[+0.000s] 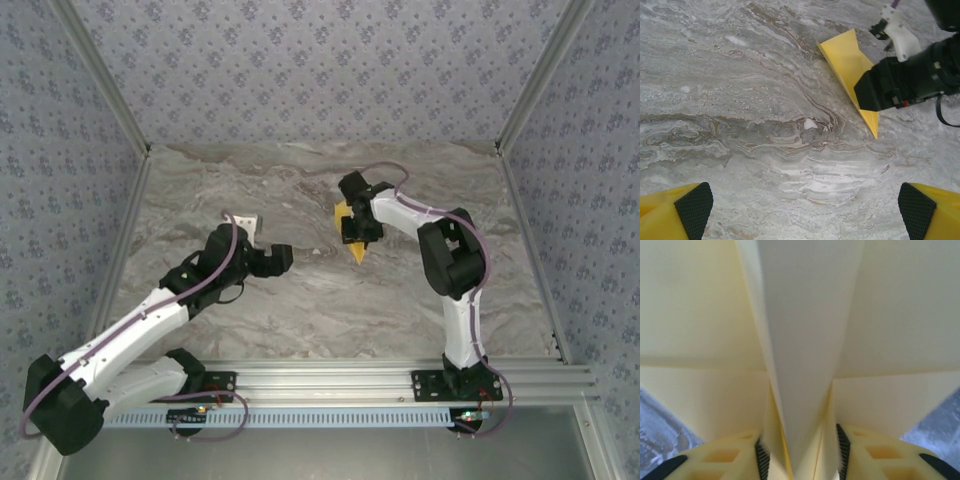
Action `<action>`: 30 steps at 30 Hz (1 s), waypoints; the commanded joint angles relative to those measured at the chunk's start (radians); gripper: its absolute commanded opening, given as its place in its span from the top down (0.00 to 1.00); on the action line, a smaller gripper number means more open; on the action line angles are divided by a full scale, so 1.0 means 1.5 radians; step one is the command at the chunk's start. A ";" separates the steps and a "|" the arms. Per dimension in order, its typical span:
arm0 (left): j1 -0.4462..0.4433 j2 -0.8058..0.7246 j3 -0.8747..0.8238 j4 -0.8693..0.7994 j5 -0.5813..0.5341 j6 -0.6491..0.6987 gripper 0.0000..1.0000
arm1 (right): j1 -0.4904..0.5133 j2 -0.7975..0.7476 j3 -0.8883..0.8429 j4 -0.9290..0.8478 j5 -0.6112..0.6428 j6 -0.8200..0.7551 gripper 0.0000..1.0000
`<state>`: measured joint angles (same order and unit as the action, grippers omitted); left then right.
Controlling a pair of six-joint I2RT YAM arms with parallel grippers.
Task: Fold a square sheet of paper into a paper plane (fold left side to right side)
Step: Place the paper plane at the center of the table, then reset both arms
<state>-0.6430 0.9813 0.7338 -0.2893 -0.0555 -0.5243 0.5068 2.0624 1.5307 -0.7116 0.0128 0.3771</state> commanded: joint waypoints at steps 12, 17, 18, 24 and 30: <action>0.283 -0.070 -0.036 0.012 0.166 -0.050 0.02 | -0.017 -0.310 -0.124 -0.002 0.043 -0.026 0.38; 0.368 -0.086 -0.044 0.005 0.109 -0.025 0.02 | -0.090 -0.514 -0.298 0.085 0.100 -0.038 0.21; 0.371 -0.084 -0.044 0.005 0.082 -0.014 0.02 | -0.108 -0.547 -0.329 0.103 0.108 -0.037 0.18; 0.371 -0.083 -0.085 0.088 -0.079 0.075 0.02 | -0.258 -0.754 -0.550 0.245 0.132 -0.018 0.00; 0.371 -0.098 -0.184 0.218 -0.166 0.168 0.02 | -0.362 -0.810 -0.763 0.507 0.174 -0.044 0.00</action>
<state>-0.0917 0.8528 0.4873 -0.0864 -0.1997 -0.3782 -0.0135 0.8474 0.4839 -0.2119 0.2153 0.3305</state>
